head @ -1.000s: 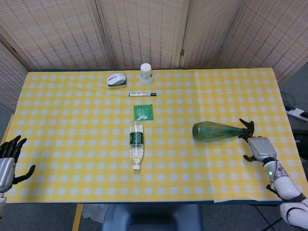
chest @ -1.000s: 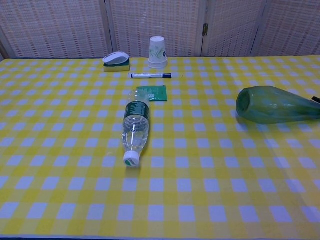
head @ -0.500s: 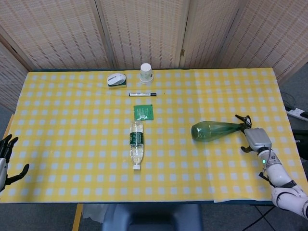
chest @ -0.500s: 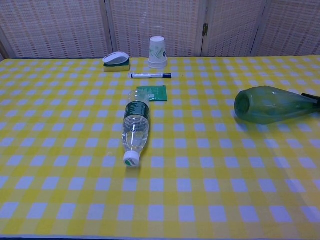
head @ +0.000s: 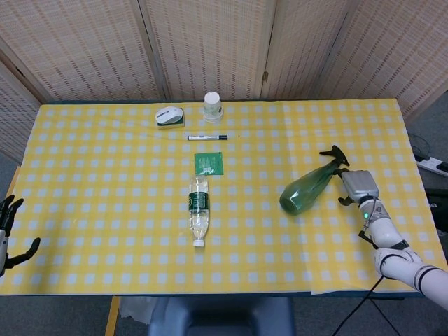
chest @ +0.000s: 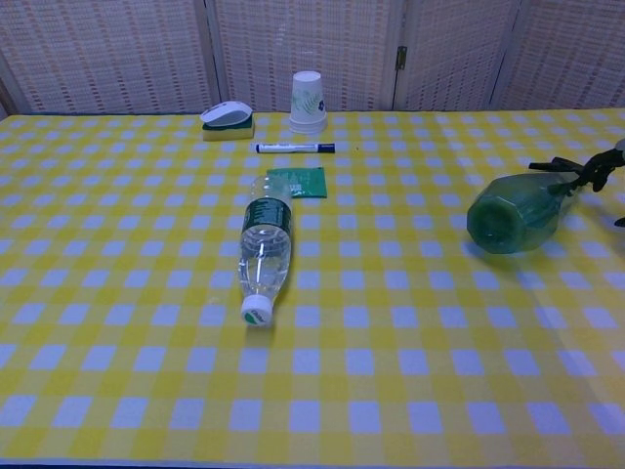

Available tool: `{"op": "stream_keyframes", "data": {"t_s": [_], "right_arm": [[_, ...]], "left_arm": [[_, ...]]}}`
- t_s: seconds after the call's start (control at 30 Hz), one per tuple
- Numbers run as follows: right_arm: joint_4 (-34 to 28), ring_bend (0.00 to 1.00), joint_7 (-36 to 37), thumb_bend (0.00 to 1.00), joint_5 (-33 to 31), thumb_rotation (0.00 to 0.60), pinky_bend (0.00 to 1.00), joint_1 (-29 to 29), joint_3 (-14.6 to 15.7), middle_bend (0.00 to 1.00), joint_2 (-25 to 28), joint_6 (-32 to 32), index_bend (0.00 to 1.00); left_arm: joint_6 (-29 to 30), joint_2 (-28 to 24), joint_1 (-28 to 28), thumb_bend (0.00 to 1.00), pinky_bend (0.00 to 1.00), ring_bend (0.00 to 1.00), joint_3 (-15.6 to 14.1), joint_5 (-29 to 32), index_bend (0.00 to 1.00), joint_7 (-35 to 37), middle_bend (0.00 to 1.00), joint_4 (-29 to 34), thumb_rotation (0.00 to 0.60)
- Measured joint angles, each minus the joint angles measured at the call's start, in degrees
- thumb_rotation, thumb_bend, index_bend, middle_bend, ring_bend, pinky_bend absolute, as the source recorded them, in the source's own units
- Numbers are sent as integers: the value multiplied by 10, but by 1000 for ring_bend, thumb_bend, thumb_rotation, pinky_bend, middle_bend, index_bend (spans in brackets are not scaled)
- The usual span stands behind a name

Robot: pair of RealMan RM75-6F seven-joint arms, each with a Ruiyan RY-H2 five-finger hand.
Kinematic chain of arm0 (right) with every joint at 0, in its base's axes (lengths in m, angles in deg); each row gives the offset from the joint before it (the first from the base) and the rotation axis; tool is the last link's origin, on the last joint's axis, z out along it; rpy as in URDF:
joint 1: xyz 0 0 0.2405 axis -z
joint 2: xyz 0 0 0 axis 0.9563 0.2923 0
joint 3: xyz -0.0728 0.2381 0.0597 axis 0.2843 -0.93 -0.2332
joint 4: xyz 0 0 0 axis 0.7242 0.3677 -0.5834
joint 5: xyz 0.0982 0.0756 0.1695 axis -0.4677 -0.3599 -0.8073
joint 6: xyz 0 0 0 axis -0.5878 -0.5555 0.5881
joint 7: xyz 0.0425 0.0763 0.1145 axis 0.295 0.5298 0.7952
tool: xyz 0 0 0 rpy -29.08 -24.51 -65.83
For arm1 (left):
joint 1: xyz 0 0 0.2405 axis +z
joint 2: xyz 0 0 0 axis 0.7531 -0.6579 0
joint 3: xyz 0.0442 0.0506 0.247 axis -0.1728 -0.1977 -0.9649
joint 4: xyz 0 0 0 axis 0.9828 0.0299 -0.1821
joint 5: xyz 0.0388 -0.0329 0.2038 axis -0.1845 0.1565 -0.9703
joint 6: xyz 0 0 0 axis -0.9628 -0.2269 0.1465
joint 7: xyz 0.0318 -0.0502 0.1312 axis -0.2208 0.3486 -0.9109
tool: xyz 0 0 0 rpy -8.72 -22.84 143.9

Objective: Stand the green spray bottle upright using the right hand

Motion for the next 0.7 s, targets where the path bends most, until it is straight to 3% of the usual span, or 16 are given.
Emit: {"op": "stream_keyframes", "data": {"t_s": [0.47,0.7], "right_arm": [[65,363,-43,325,-54,600,327,-82,-15,205,-61,26,239],[23,344,-38,325,-33,600,319,-86,-23,175,-47,-11,239]], "left_arm": [[7,-3,3,394,0,0,1,-8,0,27,0,-5,527],[17,-6,7,398,0,0,0,-14,0,27,0,-2,533]]}}
